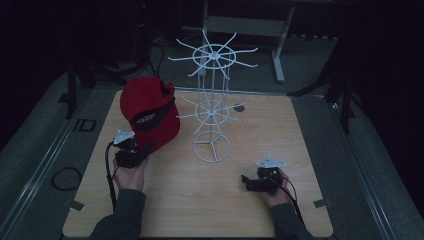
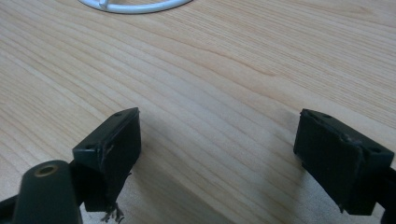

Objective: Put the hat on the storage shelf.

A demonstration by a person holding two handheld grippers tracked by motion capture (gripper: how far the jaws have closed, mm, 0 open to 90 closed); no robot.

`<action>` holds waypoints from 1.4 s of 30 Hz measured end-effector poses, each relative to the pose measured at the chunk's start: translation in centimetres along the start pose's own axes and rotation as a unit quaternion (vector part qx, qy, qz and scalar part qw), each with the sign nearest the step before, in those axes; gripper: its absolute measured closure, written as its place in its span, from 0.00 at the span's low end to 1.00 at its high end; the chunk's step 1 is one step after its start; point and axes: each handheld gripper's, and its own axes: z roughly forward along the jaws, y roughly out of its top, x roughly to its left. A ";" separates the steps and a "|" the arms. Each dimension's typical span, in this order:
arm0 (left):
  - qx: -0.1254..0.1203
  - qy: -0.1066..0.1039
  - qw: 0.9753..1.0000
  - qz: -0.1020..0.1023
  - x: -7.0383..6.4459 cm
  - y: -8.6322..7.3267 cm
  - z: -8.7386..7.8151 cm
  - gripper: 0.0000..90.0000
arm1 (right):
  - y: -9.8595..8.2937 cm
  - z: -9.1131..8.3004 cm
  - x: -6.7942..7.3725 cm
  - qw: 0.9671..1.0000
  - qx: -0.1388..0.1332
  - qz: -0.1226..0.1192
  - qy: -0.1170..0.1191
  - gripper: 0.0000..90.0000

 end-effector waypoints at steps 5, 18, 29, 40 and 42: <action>-0.012 0.001 1.000 0.003 -0.1 1.0 -0.6 0.95 | 0.0 0.0 0.0 1.000 0.001 0.000 0.000 0.16; -0.029 -0.008 0.999 0.017 -1.0 2.9 -1.5 0.95 | 0.0 0.0 0.0 1.000 -0.001 0.000 -0.001 0.16; -0.038 -0.011 0.999 0.026 -1.6 4.1 -2.1 0.95 | 0.0 0.0 0.0 1.000 -0.001 0.000 -0.001 0.16; -0.053 -0.013 0.998 0.024 -2.0 5.0 -2.8 0.95 | 0.0 0.0 0.0 1.000 0.000 0.000 0.000 0.16; -0.057 -0.014 0.998 0.023 -2.1 5.2 -2.9 0.95 | 0.0 0.0 0.0 1.000 0.000 0.000 0.000 0.16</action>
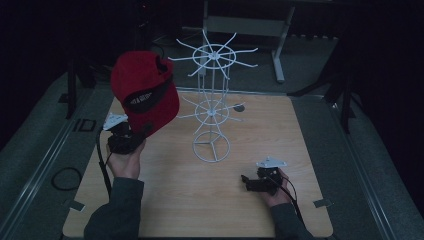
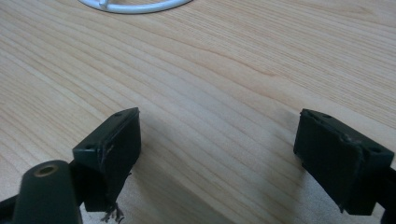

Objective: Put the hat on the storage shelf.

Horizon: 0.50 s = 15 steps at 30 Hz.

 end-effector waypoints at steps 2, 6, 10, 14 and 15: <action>-0.001 0.001 1.000 0.003 0.0 0.3 -0.1 0.95 | 0.0 0.0 0.0 1.000 0.000 0.000 0.000 0.16; -0.006 0.000 1.000 0.004 -0.1 0.7 -0.2 0.95 | 0.0 0.0 0.0 1.000 0.000 0.000 0.000 0.16; -0.010 0.000 1.000 0.005 -0.1 1.2 -0.2 0.95 | 0.0 0.0 0.0 1.000 0.000 0.000 0.000 0.16; -0.011 -0.002 1.000 0.007 -0.2 1.6 -0.2 0.95 | 0.0 0.0 0.0 1.000 0.000 0.001 0.000 0.16; -0.013 -0.002 1.000 0.007 -0.3 1.7 -0.2 0.95 | 0.0 0.0 0.0 1.000 0.000 0.001 0.000 0.16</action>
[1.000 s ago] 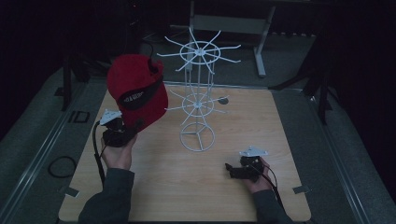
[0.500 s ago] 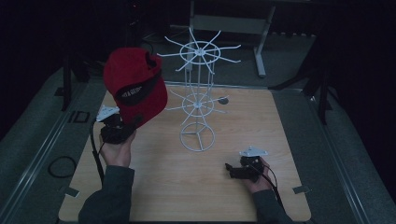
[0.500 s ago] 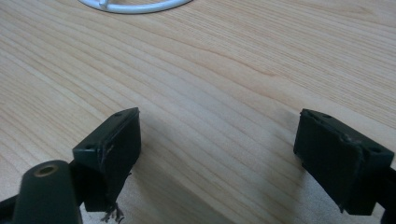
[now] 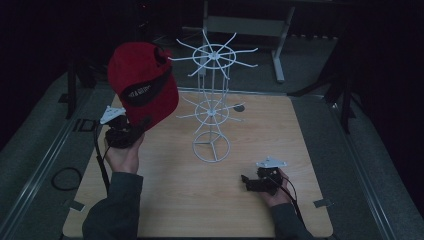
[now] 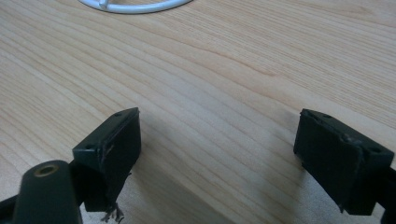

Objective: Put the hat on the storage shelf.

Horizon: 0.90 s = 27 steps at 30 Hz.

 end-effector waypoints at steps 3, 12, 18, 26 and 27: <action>-0.005 -0.001 1.000 0.002 -0.2 0.4 -0.1 0.95 | 0.0 0.0 0.0 1.000 0.000 0.000 0.000 0.16; -0.013 -0.007 1.000 0.007 -0.5 1.3 -0.5 0.95 | 0.0 0.0 0.0 1.000 0.000 0.000 0.000 0.16; -0.023 -0.010 1.000 0.004 -0.5 1.8 -0.9 0.95 | 0.0 0.0 0.0 1.000 0.000 0.000 0.000 0.16; -0.031 -0.012 0.999 0.003 -0.5 2.5 -1.2 0.95 | 0.0 0.0 0.0 1.000 0.000 0.000 0.001 0.16; -0.032 -0.013 0.999 0.002 -0.5 2.6 -1.2 0.95 | 0.0 0.0 0.0 1.000 0.000 0.000 0.001 0.16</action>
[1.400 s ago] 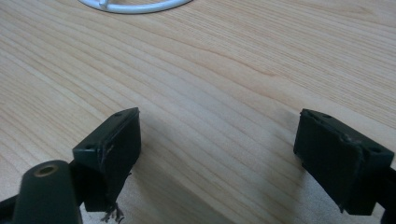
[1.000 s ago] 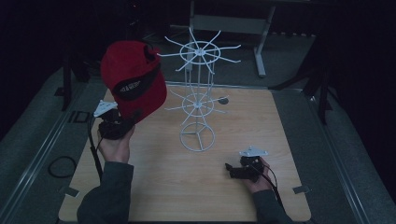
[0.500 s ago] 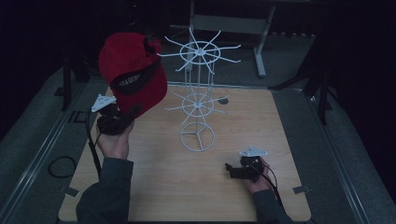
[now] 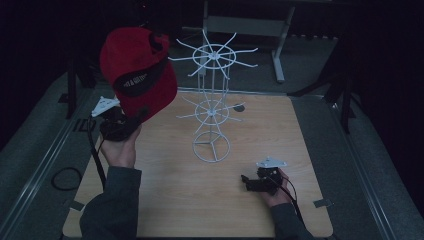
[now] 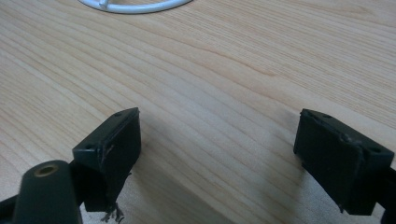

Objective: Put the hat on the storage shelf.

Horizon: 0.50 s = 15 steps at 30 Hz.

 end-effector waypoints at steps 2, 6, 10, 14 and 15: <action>-0.001 -0.002 1.000 0.000 -0.1 0.2 0.0 0.95 | 0.0 0.0 0.0 1.000 0.000 0.000 0.000 0.16; -0.003 -0.004 1.000 0.001 -0.3 0.4 0.0 0.95 | 0.0 0.0 0.0 1.000 0.000 0.000 0.000 0.16; -0.007 -0.007 1.000 0.000 -0.4 0.6 0.1 0.95 | 0.0 0.0 0.0 1.000 0.000 0.000 0.000 0.16; -0.010 -0.008 1.000 -0.001 -0.6 0.9 0.1 0.95 | 0.0 0.0 0.0 1.000 0.000 0.000 0.000 0.16; -0.011 -0.009 1.000 -0.002 -0.6 1.0 0.1 0.95 | 0.0 0.0 0.0 1.000 0.000 0.000 0.000 0.16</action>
